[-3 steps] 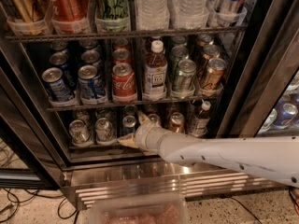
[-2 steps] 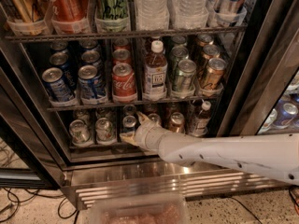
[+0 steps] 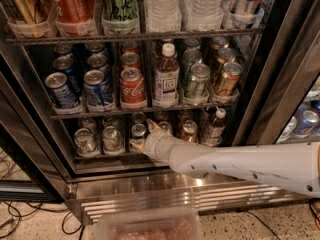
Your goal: Pick redbull can from bottom shelf of fridge
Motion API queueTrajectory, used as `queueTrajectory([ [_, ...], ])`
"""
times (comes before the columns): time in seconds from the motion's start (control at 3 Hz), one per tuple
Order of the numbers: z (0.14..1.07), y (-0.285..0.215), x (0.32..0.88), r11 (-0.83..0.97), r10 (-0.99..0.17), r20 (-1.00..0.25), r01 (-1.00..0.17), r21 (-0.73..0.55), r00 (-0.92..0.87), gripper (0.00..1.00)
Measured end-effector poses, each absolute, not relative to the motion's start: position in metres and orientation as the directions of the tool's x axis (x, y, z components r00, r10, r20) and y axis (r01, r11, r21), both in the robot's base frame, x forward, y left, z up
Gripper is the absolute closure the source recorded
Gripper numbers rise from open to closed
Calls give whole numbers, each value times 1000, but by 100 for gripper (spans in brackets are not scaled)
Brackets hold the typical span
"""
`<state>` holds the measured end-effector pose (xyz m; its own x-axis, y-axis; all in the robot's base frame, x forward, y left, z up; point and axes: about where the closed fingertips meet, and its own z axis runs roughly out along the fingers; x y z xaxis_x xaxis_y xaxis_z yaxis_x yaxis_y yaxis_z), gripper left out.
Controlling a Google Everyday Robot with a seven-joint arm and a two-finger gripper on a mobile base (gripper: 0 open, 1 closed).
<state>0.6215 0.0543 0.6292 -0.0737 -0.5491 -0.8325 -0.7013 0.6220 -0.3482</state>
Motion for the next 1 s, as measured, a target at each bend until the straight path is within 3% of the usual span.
queueTrajectory([
  [0.67,638,55,622,623,-549,-833,-700,-349,-73,98],
  [1.0,643,57,620,616,-550,-834,-699,-362,-53,100],
])
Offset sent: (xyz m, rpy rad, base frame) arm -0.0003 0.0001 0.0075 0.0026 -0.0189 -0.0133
